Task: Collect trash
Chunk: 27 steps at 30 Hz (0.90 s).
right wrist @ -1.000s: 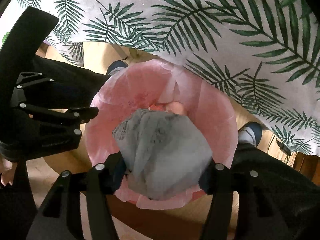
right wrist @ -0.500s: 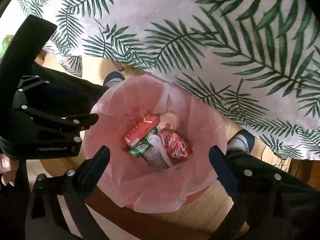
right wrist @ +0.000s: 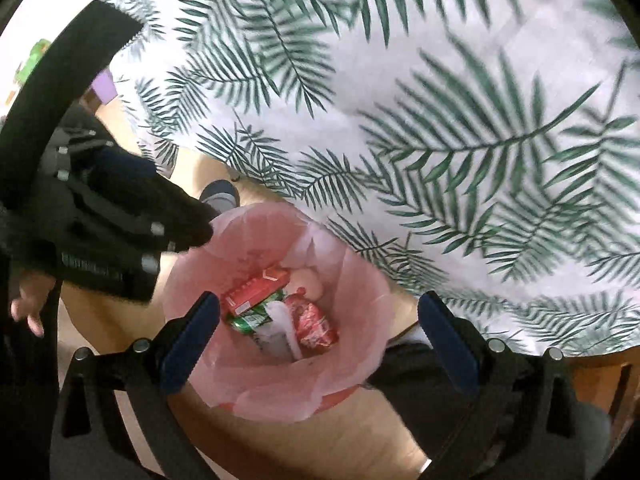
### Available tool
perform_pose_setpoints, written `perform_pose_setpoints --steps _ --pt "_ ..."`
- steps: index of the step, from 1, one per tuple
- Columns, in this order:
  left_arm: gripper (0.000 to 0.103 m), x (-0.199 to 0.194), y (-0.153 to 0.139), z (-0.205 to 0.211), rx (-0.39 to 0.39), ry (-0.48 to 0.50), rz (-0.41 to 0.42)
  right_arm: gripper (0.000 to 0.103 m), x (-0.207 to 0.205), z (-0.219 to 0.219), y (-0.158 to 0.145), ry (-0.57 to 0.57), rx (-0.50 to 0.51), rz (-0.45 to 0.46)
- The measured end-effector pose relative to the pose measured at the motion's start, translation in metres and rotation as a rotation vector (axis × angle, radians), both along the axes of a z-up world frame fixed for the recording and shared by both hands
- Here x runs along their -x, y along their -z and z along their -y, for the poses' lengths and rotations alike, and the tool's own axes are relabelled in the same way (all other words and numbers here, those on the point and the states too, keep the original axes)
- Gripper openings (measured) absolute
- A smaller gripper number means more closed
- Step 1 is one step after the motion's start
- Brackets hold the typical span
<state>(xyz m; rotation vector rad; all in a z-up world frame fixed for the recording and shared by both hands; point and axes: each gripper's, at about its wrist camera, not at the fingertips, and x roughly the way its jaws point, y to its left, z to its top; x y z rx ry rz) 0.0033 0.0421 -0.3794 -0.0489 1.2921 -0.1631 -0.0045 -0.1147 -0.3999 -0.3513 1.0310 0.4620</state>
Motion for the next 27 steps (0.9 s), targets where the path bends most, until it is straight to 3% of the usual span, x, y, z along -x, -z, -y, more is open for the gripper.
perform_pose_setpoints --steps 4,8,11,13,16,20,27 --pt "0.097 0.018 -0.033 0.008 -0.053 0.044 0.172 0.098 0.014 0.007 -0.016 0.003 0.037 0.031" --pt "0.097 0.034 -0.052 0.021 -0.036 0.182 0.214 0.098 0.03 0.011 -0.027 0.021 0.064 0.082" --pt "0.097 0.041 -0.055 0.034 -0.14 0.212 0.19 0.098 0.039 0.014 -0.033 0.056 0.034 0.085" --pt "0.097 0.046 -0.058 0.04 -0.157 0.226 0.199 0.098 0.043 0.016 -0.034 0.067 0.008 0.032" --pt "0.097 0.054 -0.062 0.042 -0.117 0.259 0.198 0.098 0.057 0.017 -0.036 0.061 0.019 0.055" --pt "0.097 0.066 -0.051 0.036 -0.051 0.269 0.121 0.098 0.061 0.018 -0.032 0.047 0.004 0.016" --pt "0.097 0.062 -0.044 0.029 -0.042 0.238 0.078 0.098 0.051 0.03 -0.03 0.113 0.039 -0.033"
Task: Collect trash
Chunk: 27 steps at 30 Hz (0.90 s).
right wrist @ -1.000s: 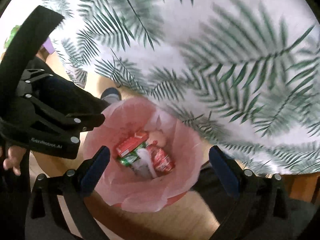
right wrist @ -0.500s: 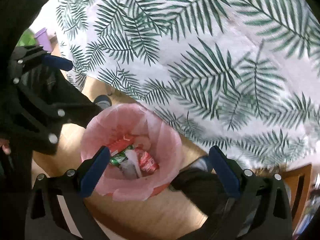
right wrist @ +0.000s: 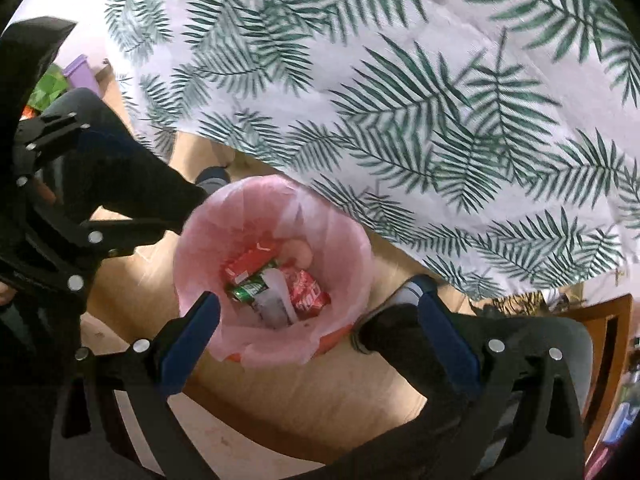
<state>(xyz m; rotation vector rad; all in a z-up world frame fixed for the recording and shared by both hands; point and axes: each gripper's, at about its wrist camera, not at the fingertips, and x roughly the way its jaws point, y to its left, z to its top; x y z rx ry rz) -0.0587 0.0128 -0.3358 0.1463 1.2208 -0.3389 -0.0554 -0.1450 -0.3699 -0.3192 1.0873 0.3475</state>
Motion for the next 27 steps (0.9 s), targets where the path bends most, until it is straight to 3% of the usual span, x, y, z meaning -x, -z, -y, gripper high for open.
perform_pose_setpoints --steps 9,15,27 --pt "0.097 -0.004 0.009 0.003 -0.035 0.004 -0.035 0.098 -0.01 -0.002 0.009 0.009 0.02 -0.062" --pt "0.097 -0.005 0.015 0.002 -0.045 -0.004 -0.064 0.098 -0.015 0.004 0.033 0.044 0.004 -0.194" --pt "0.097 -0.006 0.023 0.006 -0.05 0.0 -0.096 0.098 -0.017 0.005 0.037 0.046 -0.016 -0.215"
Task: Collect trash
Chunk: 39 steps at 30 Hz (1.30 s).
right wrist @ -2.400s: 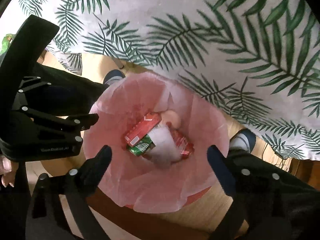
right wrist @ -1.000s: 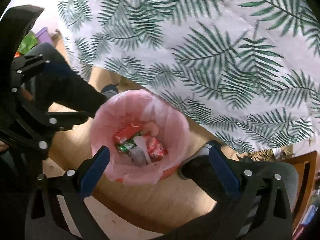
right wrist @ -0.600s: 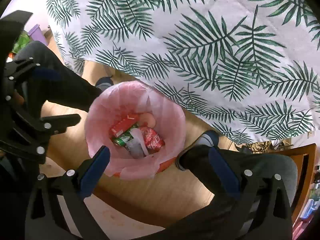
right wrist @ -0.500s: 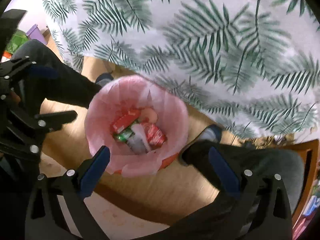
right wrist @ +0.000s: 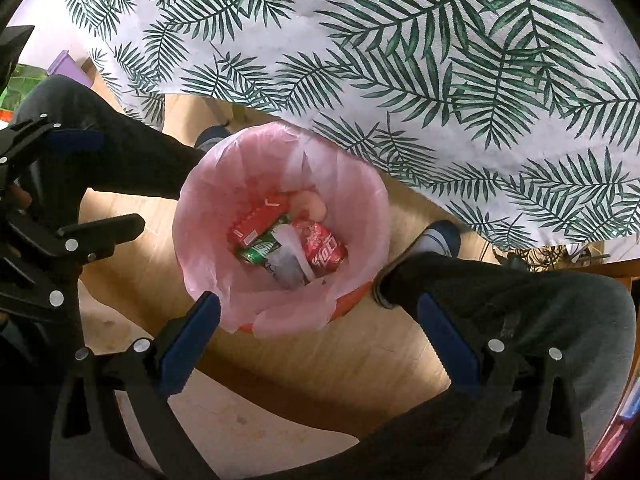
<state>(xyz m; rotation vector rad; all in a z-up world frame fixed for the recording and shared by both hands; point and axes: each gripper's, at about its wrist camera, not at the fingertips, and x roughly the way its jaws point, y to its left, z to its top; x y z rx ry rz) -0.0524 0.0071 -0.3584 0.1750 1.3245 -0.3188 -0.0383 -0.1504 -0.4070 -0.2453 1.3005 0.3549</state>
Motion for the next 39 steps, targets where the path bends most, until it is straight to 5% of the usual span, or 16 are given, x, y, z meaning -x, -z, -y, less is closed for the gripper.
perform_pose_setpoints --steps 39 --pt "0.097 -0.0002 0.0057 0.0001 -0.051 0.008 -0.005 0.098 0.0005 -0.005 0.0007 -0.015 -0.004 0.012"
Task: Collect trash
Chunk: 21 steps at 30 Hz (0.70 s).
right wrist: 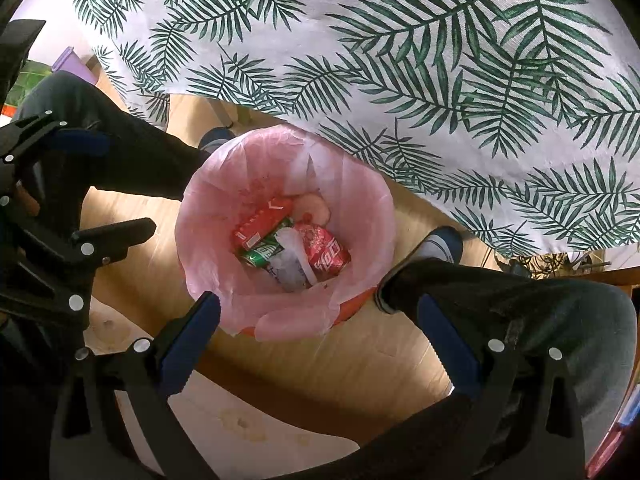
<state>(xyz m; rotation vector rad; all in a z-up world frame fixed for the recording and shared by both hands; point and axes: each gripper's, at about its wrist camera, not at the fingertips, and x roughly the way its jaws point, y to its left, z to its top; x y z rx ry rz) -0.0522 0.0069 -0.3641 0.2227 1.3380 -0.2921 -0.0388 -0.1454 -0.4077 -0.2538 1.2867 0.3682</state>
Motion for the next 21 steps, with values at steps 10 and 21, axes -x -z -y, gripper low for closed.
perform_pose_setpoints --steps 10,21 --pt "0.097 0.001 0.0003 0.0009 -0.012 -0.005 0.003 0.098 -0.0009 0.0006 0.0005 -0.001 0.003 0.0" --pt "0.097 -0.0007 0.0014 -0.0015 0.007 -0.015 -0.004 0.098 -0.0015 0.0013 0.0015 -0.002 0.005 -0.001"
